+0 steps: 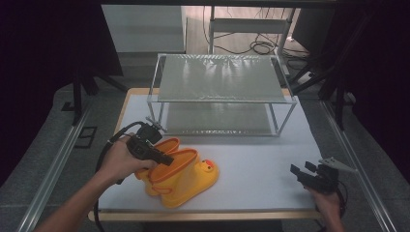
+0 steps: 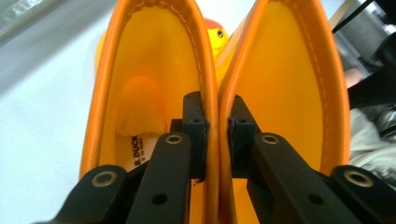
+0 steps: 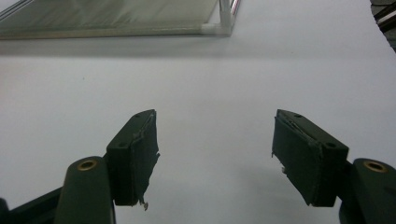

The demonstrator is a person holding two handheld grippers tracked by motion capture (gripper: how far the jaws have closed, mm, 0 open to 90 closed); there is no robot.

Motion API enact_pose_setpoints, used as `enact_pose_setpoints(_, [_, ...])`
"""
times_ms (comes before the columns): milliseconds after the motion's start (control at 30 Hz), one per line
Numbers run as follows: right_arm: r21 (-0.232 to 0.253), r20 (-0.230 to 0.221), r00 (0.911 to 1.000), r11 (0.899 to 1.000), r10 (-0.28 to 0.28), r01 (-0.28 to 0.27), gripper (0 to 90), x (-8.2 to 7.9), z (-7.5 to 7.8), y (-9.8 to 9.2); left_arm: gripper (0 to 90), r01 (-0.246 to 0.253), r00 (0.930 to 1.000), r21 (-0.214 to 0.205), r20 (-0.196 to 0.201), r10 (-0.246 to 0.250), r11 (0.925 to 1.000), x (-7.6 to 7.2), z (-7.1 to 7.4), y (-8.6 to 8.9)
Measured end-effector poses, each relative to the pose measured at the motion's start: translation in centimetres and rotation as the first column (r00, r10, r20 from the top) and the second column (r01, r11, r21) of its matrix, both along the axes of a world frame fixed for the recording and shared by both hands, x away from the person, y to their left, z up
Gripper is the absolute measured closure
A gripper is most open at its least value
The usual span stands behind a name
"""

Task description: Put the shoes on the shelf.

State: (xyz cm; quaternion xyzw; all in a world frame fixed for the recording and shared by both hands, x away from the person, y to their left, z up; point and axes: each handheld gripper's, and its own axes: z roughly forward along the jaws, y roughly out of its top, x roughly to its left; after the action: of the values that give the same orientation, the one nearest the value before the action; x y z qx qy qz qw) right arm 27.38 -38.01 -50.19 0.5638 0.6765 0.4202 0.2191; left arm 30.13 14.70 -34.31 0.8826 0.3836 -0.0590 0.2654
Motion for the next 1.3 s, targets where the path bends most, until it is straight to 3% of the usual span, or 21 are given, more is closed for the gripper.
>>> enact_pose_setpoints(200, [0.008, 0.010, 0.9999, 1.000, -0.011, 0.011, 31.6, -0.1, 0.1, -0.1, 81.9, 0.001, 1.0000, -0.045, -0.010, -0.002, 0.9990, 1.1, 0.7, -0.5])
enact_pose_setpoints(433, [0.011, 0.017, 0.9998, 1.000, -0.011, 0.011, 31.6, -0.2, 0.2, -0.4, 81.9, 0.046, 0.9988, -0.069, -0.015, -0.047, 0.9965, 1.7, 1.8, -2.3])
enact_pose_setpoints(733, [0.017, 0.021, 0.9997, 1.000, -0.009, 0.008, 31.6, -0.2, 0.4, -0.4, 82.0, 0.107, 0.9940, -0.138, -0.006, -0.109, 0.9846, 2.7, 3.7, -5.4])
enact_pose_setpoints(1300, [0.028, 0.021, 0.9997, 1.000, -0.012, 0.012, 31.6, -0.3, 0.5, -0.5, 82.0, 0.163, 0.9866, -0.162, 0.020, -0.162, 0.9732, 4.4, 7.4, -10.6])
